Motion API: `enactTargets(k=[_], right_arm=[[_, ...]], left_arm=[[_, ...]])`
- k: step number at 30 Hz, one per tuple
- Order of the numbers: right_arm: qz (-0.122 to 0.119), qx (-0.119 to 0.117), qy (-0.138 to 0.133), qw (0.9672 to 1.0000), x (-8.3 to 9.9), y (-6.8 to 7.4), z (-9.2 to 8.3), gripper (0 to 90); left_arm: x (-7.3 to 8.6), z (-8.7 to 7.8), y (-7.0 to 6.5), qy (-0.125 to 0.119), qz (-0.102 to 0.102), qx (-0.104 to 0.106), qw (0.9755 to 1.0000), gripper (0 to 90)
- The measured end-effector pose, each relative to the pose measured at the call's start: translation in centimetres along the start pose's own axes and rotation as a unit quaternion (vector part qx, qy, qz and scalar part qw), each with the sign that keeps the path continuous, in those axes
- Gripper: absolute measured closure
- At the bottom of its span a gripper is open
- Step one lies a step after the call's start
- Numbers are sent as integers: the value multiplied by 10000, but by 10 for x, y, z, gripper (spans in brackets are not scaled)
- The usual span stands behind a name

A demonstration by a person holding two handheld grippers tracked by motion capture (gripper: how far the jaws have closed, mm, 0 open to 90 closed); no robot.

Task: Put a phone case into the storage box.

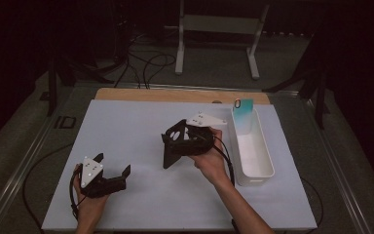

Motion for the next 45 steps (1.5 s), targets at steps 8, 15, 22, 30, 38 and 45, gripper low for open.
enactTargets(k=[8, 15, 22, 30, 38, 45], right_arm=[[1, 194, -85, 9998, -12, -12, -5, 130], [-17, 397, -103, 9992, -19, -24, -8, 130], [-119, 691, -43, 9975, -25, -41, -11, 130], [-116, 942, -75, 9955, -34, -57, -19, 131], [-88, 1186, -88, 9929, -40, -75, -26, 131], [-18, 1351, -85, 9908, -43, -90, -30, 132]], left_arm=[[2, 1, 1, 30, 59, -75, 9999, 2], [3, 1, -1, 72, 115, -90, 9999, 2], [5, 2, -1, 120, 132, -97, 9998, 2], [5, 2, -1, 127, 128, -106, 9998, 2], [6, 2, -1, 131, 128, -111, 9998, 2], [5, 1, -1, 116, 110, -110, 9998, 2]])
Point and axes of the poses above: each handheld gripper's, and its own axes: z roughly forward along the jaws, x roughly out of its underside, y roughly to its left, the point moved 8 cm from there along z, roughly forward along the jaws, and after that the axes turned 4 degrees about z, right-handed, at the moved point
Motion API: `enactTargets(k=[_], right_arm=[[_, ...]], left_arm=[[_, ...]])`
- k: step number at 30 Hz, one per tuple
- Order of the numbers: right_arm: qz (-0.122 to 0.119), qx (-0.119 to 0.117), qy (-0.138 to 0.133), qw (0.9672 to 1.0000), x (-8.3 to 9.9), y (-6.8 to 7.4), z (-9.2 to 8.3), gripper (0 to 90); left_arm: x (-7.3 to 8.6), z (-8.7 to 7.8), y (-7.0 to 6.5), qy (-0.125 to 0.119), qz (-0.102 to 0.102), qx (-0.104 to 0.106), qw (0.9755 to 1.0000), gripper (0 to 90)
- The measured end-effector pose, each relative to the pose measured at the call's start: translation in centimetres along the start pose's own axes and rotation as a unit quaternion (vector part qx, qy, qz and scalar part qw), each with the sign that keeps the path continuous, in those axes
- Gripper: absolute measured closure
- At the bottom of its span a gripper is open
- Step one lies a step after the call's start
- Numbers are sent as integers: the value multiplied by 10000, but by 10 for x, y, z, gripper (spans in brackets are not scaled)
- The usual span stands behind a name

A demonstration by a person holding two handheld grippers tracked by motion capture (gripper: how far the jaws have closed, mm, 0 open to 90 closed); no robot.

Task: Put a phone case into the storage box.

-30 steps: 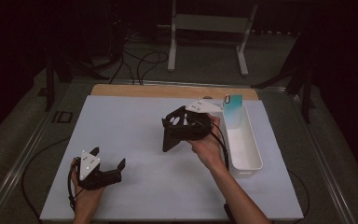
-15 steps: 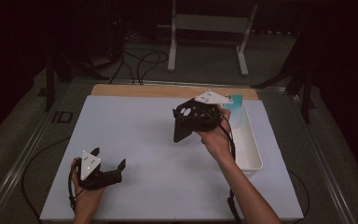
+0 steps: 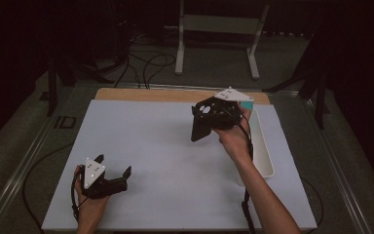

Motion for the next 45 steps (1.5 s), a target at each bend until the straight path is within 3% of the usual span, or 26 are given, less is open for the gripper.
enactTargets(k=[25, 45], right_arm=[[85, 249, 18, 9997, -3, -23, 0, 133], [144, 336, 11, 9993, -4, -34, 0, 132]], left_arm=[[0, -1, -1, 6, 40, 6, 10000, 2], [0, -1, -2, -8, 33, 9, 10000, 2]])
Point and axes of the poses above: each handheld gripper's, and its own axes: z roughly forward along the jaws, x roughly out of its underside, y roughly to its left, the point moved 8 cm from there along z, roughly forward along the jaws, and after that the axes turned 4 degrees about z, right-handed, at the moved point
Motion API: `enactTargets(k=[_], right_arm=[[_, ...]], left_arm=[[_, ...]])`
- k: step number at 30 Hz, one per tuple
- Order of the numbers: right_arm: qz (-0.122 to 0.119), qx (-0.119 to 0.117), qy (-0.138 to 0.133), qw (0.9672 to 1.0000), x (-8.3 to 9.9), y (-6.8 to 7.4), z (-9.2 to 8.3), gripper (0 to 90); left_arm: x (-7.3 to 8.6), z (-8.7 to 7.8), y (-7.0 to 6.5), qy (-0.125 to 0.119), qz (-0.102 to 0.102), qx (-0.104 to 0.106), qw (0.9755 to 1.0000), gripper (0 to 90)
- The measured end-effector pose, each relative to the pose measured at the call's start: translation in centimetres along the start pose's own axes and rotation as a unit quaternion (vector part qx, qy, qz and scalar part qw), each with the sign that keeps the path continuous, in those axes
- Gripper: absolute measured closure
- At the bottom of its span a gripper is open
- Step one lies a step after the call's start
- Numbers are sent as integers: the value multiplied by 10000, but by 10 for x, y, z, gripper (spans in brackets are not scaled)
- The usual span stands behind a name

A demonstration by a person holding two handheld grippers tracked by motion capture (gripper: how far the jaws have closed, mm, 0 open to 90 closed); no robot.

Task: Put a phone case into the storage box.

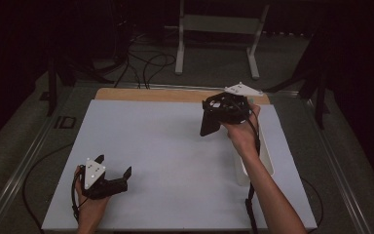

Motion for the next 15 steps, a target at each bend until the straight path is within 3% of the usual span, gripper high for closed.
enactTargets(k=[15], right_arm=[[-2, 131, 25, 9999, -2, -12, -1, 131]], left_arm=[[1, 1, -2, 28, 40, 13, 10000, 2]])
Point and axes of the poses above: each handheld gripper's, and its own axes: z roughly forward along the jaws, x roughly out of its underside, y roughly to its left, the point moved 8 cm from there along z, roughly forward along the jaws, and after that the axes turned 4 degrees about z, right-handed, at the moved point
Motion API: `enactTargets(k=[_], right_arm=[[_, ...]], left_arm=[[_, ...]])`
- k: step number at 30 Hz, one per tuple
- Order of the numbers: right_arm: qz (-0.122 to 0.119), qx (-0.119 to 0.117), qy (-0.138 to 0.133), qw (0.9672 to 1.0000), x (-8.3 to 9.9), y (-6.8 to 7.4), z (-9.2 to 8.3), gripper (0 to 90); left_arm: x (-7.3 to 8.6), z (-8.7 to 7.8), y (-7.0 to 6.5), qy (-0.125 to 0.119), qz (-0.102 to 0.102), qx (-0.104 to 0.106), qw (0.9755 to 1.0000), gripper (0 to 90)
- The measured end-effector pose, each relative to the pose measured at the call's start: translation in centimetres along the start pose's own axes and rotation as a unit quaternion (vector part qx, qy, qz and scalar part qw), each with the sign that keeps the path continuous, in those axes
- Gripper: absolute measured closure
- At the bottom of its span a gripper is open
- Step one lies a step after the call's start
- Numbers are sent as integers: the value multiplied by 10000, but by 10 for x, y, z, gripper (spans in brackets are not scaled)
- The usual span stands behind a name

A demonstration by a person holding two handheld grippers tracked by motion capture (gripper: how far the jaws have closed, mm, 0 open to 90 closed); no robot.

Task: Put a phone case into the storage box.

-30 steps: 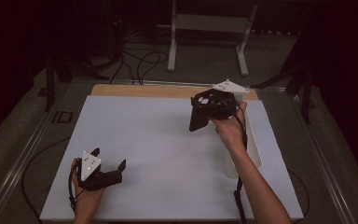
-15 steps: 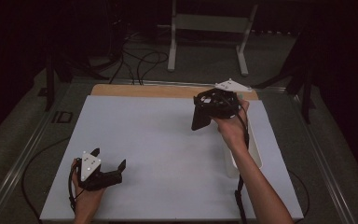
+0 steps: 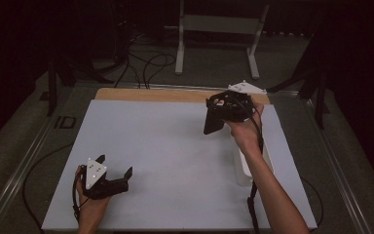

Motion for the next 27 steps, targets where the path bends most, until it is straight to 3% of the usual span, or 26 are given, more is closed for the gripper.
enactTargets(k=[27], right_arm=[[233, 399, -19, 9989, -3, -37, -2, 132]], left_arm=[[0, 0, 0, -8, 16, -1, 10000, 2]])
Point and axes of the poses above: each handheld gripper's, and its own axes: z roughly forward along the jaws, x roughly out of its underside, y roughly to its left, the point moved 8 cm from there along z, roughly forward along the jaws, and after that the axes turned 4 degrees about z, right-handed, at the moved point
